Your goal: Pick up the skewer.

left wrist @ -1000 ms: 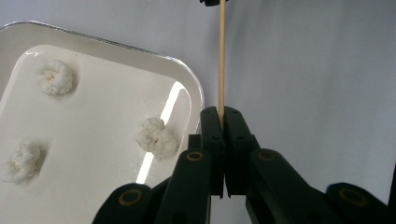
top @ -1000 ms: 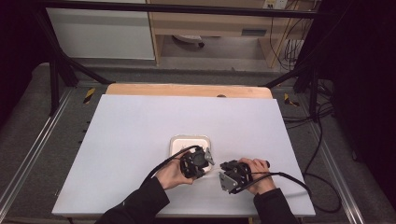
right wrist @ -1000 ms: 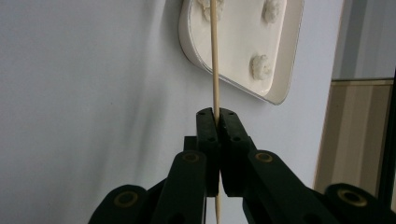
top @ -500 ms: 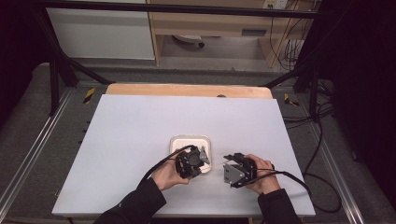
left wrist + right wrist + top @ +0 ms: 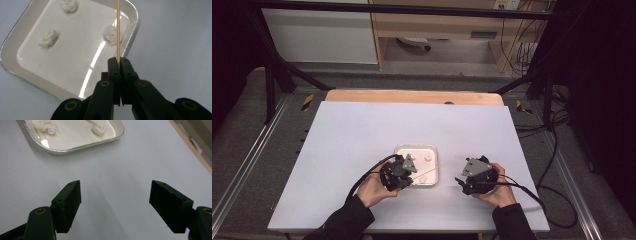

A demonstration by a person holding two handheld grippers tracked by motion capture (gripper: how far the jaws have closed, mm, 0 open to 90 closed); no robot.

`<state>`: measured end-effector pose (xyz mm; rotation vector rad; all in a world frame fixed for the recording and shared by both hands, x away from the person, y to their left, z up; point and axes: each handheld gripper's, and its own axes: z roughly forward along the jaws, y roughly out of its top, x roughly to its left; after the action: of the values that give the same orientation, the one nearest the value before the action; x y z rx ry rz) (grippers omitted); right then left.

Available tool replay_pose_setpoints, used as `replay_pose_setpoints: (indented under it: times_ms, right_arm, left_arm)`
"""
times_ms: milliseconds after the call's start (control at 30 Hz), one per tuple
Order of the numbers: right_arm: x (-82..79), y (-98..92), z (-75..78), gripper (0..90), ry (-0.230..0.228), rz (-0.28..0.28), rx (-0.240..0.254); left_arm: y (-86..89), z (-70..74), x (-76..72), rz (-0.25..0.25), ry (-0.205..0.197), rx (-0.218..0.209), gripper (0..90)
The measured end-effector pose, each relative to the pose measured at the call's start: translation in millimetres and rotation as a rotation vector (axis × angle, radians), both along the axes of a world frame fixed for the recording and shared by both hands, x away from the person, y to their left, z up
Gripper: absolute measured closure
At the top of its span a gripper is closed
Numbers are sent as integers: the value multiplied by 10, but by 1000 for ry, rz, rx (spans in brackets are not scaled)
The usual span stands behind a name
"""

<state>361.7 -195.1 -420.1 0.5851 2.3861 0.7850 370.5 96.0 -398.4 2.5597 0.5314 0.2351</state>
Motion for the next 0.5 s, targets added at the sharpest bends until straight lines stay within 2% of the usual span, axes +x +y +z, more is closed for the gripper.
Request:
replay_pose_setpoints:
  times_ms: [100, 300, 367, 500]
  right_arm:
    - [14, -29, -34, 198, 68, -42, 38]
    - [24, -81, -78, 102, 138, -107, 112]
    - [32, -76, -80, 57, 172, -123, 122]
    - [40, -59, -72, 33, 188, -130, 148]
  left_arm:
    - [128, -6, -31, 29, -11, -38, 886]
    - [388, -18, -109, 95, -35, -105, 887]
    - [470, -32, -137, 116, -42, -127, 886]
    - [609, -59, -182, 157, -60, -167, 886]
